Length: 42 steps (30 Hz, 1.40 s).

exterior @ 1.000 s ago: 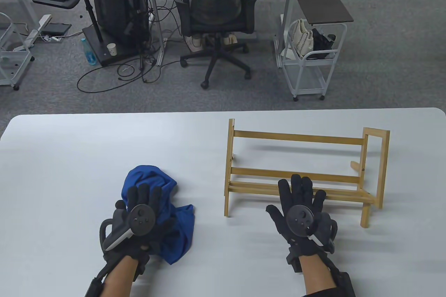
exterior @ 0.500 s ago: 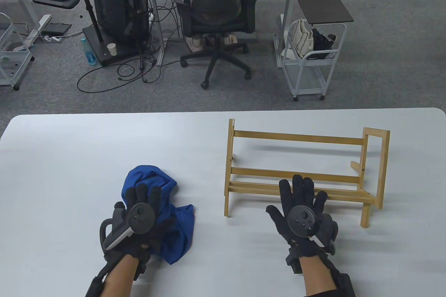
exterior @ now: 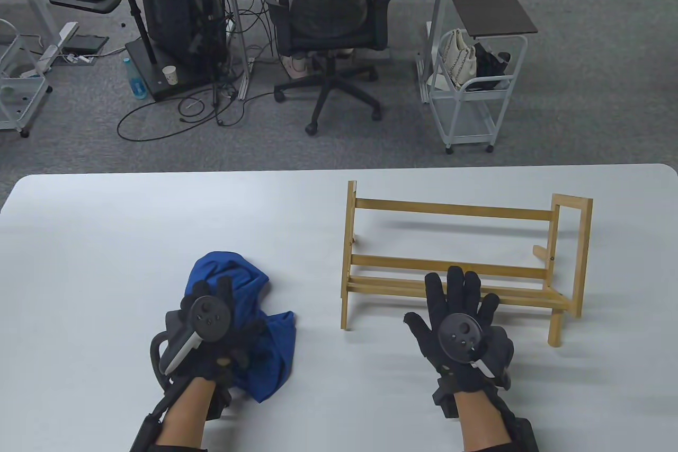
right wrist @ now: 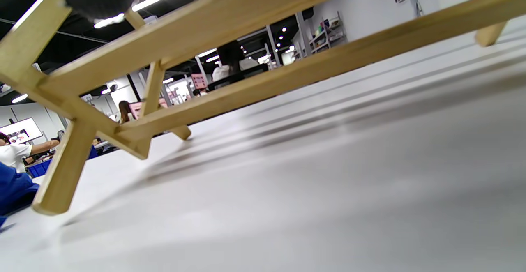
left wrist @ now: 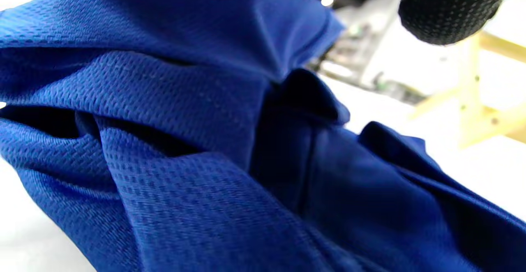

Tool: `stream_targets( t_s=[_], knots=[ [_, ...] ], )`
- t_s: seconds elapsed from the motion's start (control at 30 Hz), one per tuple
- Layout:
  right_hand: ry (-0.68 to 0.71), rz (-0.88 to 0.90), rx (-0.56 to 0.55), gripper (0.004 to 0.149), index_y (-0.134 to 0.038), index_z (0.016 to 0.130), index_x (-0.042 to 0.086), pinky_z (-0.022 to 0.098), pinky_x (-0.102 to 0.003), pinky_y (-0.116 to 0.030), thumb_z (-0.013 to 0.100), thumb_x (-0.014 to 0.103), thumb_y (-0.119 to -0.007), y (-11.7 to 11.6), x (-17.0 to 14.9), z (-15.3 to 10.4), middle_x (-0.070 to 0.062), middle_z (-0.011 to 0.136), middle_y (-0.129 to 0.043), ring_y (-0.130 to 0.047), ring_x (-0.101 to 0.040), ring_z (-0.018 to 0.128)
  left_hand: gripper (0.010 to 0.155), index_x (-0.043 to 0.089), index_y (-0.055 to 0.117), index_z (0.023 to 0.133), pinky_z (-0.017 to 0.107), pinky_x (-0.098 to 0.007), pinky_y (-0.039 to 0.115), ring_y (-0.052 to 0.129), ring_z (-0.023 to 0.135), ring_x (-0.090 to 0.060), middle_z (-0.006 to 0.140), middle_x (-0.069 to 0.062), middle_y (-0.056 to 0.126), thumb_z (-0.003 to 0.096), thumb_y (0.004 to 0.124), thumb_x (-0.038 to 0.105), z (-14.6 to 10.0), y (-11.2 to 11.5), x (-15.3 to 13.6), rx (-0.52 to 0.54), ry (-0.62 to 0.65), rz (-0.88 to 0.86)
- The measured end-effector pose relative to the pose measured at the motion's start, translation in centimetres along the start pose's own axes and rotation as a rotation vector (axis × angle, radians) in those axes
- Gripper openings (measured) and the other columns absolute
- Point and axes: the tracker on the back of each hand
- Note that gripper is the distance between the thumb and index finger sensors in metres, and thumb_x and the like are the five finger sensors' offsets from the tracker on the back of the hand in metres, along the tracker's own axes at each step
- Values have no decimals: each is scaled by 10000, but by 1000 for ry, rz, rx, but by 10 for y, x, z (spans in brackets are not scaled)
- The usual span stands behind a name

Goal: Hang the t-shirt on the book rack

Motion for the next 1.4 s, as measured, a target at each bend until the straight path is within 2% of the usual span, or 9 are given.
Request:
stream_targets(
  t_s=[0.1, 0.17, 0.3, 0.5, 0.67, 0.73, 1.07, 1.27, 1.4],
  knots=[
    [-1, -2, 1, 763, -260, 1160, 353, 702, -643, -28, 555, 620, -641, 0, 0, 0, -97, 1199, -64, 35, -347, 1071, 1040, 327, 6, 1130, 709, -742, 487, 268, 1106, -600, 1198, -247, 61, 508, 649, 857, 5, -2, 1, -45, -90, -57],
    [-1, 2, 0, 765, -259, 1160, 353, 702, -642, -28, 554, 619, -642, 0, 0, -1, -97, 1199, -63, 36, -347, 1070, 1068, 329, -1, 1124, 703, -746, 494, 276, 1105, -603, 1196, -248, 57, 493, 674, 864, 7, -4, 4, -31, -123, -55],
    [0, 0, 6, 764, -256, 1160, 352, 699, -645, -28, 556, 620, -640, -1, 1, -1, -101, 1197, -58, 39, -351, 1068, 1118, 338, -38, 1105, 691, -759, 509, 278, 1102, -613, 1185, -253, 26, 464, 701, 878, 11, -1, 11, -56, -139, -37],
    [0, 1, 13, 764, -253, 1160, 353, 699, -643, -26, 557, 620, -639, -1, 2, -2, -101, 1196, -53, 41, -352, 1067, 1177, 349, -56, 1093, 695, -762, 506, 265, 1096, -627, 1165, -271, -11, 414, 734, 896, 20, 16, 21, -99, -176, 61],
    [0, -3, 15, 764, -253, 1160, 352, 699, -643, -27, 557, 619, -640, -1, 3, -2, -101, 1195, -51, 42, -355, 1065, 1156, 356, -75, 1078, 718, -729, 504, 297, 1090, -619, 1154, -299, -4, 450, 751, 865, 26, 33, 19, -108, -215, 174],
    [-3, -4, 14, 763, -253, 1159, 352, 699, -643, -27, 558, 618, -640, -1, 3, -2, -103, 1194, -52, 41, -356, 1064, 1133, 347, -74, 1081, 718, -702, 532, 348, 1084, -601, 1159, -317, 37, 467, 729, 860, 25, 33, 19, -83, -208, 181],
    [-25, 8, 15, 763, -244, 1157, 353, 699, -640, -27, 562, 611, -645, 1, 1, -3, -102, 1192, -53, 40, -356, 1063, 1033, 329, 28, 1104, 640, -526, 719, 632, 975, -457, 1169, -293, 378, 533, 837, 623, 22, 19, -2, -30, -206, 130],
    [-27, 7, 18, 762, -242, 1157, 350, 700, -639, -31, 564, 607, -645, 1, 1, -3, -105, 1192, -53, 37, -359, 1063, 925, 309, 142, 1123, 550, -441, 815, 790, 844, -338, 1100, -237, 569, 551, 842, 508, 18, 16, -15, 54, -175, 130],
    [-30, 13, 20, 763, -240, 1157, 349, 702, -640, -36, 564, 608, -645, 2, 1, -2, -106, 1192, -52, 35, -362, 1063, 860, 281, 211, 1130, 497, -417, 853, 849, 782, -300, 1041, -199, 659, 559, 824, 473, 14, 13, -24, 92, -146, 43]
  ],
)
Point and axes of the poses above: the tracker on the back of each hand, its own x axis roughly to the thumb side, its own z axis roughly from the wrist to the fingertips, y = z × x
